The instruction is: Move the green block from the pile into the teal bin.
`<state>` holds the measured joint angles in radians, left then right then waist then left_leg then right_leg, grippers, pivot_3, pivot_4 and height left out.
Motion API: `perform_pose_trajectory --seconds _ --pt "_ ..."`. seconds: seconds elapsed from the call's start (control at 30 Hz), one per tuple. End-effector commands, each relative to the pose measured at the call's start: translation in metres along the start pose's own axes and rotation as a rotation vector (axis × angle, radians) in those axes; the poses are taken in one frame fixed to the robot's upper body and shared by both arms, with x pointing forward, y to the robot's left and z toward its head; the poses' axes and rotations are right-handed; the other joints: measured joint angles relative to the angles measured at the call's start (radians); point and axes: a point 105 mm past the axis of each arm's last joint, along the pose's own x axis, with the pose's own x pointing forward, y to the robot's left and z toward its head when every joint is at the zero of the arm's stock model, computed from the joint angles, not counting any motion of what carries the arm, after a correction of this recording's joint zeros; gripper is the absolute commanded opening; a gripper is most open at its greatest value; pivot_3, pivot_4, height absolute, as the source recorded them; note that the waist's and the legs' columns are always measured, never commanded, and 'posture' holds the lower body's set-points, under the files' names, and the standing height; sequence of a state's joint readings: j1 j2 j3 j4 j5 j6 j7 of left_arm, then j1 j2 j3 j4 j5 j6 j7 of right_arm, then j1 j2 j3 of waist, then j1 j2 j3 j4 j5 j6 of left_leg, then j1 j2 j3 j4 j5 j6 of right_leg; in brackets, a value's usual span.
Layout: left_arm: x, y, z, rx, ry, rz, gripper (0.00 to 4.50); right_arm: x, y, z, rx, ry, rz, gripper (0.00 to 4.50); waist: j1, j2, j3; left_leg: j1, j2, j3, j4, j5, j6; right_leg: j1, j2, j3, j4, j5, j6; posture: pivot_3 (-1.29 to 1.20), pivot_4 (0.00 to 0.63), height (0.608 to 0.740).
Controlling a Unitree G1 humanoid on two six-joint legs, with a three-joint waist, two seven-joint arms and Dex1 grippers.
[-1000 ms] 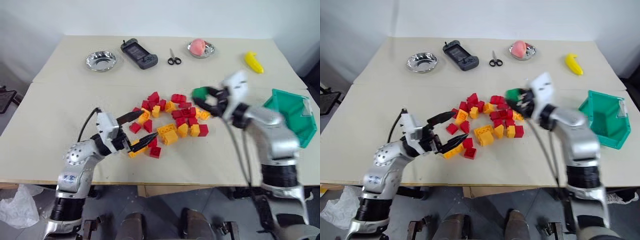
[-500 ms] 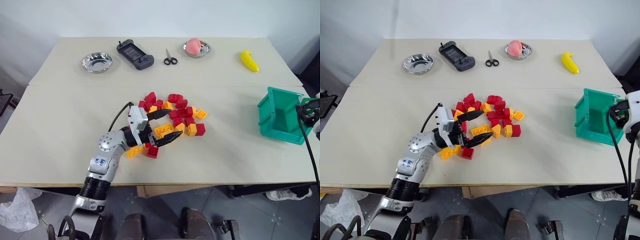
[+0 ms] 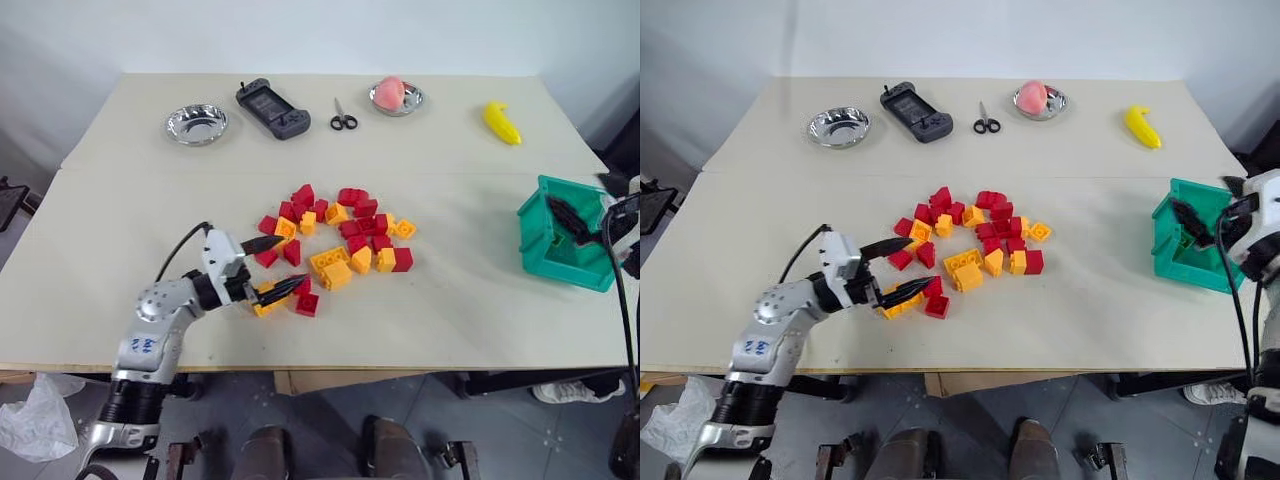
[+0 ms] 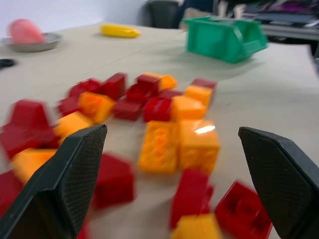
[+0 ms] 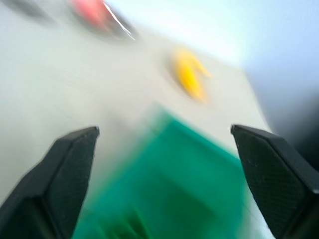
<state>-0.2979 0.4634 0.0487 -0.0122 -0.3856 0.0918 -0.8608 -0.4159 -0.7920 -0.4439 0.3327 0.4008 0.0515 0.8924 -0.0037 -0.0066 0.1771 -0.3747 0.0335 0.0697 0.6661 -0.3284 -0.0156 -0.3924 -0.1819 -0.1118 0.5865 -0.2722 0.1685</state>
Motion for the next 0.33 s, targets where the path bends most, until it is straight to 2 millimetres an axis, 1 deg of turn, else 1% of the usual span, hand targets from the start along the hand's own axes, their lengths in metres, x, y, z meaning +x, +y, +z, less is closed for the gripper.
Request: perform_pose_trajectory --seconds 0.03,0.1,0.17,0.23,0.33 --pt "-0.026 0.01 0.008 0.111 0.01 0.097 4.5 -0.001 0.064 0.003 0.072 -0.028 0.304 4.47 0.002 0.0 0.0 0.0 0.0 0.0 0.0 0.0 0.0 0.0 0.0 0.0 0.0 0.0 0.0 0.0 0.15 0.74" --pt "-0.043 0.01 0.003 0.113 0.047 0.133 4.5 -0.012 0.104 -0.01 0.057 0.015 0.496 4.47 0.005 0.0 0.0 0.0 0.0 0.0 0.001 0.0 0.0 0.0 -0.001 0.0 0.0 0.0 0.0 0.0 0.15 0.74" --pt "-0.058 0.006 -0.002 0.102 0.08 0.149 4.5 -0.022 0.129 -0.018 0.043 0.027 0.596 4.47 0.007 0.0 0.0 0.0 0.0 -0.001 0.0 0.0 0.0 0.0 0.0 0.0 0.0 0.0 0.0 0.0 0.15 0.74" --pt "-0.073 0.003 -0.007 0.108 0.113 0.174 4.5 -0.03 0.141 -0.032 0.046 0.039 0.61 4.47 0.007 0.0 0.0 0.0 0.0 -0.001 0.001 -0.001 0.001 0.0 -0.001 0.0 0.0 0.0 0.0 0.0 0.15 0.74" --pt "-0.087 0.002 -0.008 0.124 0.138 0.216 4.5 -0.035 0.144 -0.044 0.045 0.045 0.571 4.47 0.006 0.0 0.0 0.0 0.0 -0.001 0.002 -0.001 0.001 0.001 -0.001 0.0 0.001 0.0 0.0 0.0 0.15 0.74"
